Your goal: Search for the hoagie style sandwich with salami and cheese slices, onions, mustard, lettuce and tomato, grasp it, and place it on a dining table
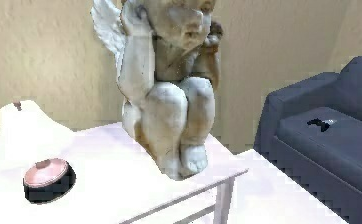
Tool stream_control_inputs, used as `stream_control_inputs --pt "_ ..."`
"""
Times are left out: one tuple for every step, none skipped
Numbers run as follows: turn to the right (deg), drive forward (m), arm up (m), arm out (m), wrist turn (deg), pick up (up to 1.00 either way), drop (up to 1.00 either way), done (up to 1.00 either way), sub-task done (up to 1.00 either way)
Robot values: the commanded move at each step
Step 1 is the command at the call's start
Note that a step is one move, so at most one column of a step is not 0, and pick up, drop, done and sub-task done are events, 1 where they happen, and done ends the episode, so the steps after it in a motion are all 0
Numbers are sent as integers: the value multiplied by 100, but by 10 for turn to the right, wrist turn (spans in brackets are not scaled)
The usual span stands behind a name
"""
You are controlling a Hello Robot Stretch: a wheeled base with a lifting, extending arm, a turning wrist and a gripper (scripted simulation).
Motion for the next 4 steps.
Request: stream_control_inputs --pt "-60 0 0 0 0 0 0 0 0" --pt "450 0 0 0 0 0 0 0 0" --pt "60 0 0 0 0 0 0 0 0" --pt "-450 0 0 0 0 0 0 0 0"
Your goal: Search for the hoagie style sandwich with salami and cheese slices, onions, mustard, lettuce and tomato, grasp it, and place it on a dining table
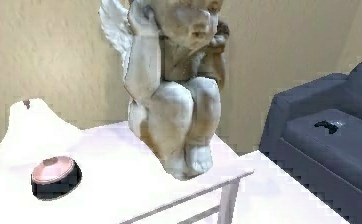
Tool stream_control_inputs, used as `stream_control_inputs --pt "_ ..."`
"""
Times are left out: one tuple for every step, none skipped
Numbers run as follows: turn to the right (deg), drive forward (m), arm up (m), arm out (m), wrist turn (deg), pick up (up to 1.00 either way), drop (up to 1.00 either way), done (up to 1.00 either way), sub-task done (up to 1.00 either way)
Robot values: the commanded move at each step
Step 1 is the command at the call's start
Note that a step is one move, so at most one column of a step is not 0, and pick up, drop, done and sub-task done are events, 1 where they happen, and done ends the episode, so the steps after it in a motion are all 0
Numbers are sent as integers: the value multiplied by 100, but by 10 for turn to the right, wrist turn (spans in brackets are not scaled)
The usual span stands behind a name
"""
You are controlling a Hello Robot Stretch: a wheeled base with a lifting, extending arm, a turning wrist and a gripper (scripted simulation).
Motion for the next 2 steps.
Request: stream_control_inputs --pt "-450 0 0 0 0 0 0 0 0" --pt "-450 0 0 0 0 0 0 0 0"
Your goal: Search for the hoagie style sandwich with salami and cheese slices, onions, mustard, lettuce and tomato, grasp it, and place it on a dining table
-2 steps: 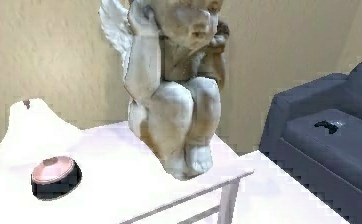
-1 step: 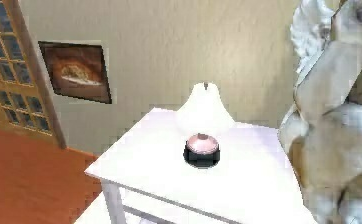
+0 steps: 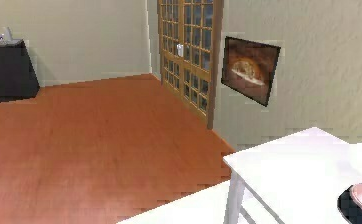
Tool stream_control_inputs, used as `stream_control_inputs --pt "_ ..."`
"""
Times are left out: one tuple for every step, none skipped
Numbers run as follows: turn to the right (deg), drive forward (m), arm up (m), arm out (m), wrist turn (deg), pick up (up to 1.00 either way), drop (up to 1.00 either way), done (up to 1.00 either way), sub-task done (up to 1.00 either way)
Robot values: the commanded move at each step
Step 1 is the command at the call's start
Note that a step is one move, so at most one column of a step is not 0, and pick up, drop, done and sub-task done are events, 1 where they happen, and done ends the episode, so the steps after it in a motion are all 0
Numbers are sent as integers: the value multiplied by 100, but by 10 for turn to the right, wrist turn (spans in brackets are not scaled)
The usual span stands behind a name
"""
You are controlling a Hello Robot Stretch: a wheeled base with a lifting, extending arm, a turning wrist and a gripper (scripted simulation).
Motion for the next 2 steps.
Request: stream_control_inputs --pt "0 85 0 0 0 0 0 0 0" --pt "60 0 0 0 0 0 0 0 0"
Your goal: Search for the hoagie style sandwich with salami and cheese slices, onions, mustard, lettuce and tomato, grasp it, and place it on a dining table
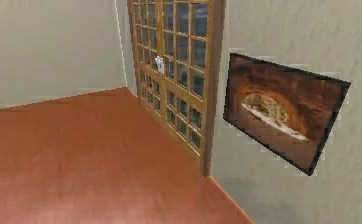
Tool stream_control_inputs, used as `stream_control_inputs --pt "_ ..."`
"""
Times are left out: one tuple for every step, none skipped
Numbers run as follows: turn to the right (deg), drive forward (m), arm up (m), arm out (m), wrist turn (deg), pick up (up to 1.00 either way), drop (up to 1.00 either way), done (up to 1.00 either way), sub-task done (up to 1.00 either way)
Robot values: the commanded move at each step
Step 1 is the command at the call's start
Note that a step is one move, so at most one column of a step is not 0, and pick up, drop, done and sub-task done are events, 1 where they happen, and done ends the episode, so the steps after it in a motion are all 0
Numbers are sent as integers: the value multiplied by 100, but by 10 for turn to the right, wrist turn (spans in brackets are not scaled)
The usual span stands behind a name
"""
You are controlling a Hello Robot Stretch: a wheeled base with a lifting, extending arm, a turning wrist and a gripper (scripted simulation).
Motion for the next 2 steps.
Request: stream_control_inputs --pt "0 20 0 0 0 0 0 0 0" --pt "450 0 0 0 0 0 0 0 0"
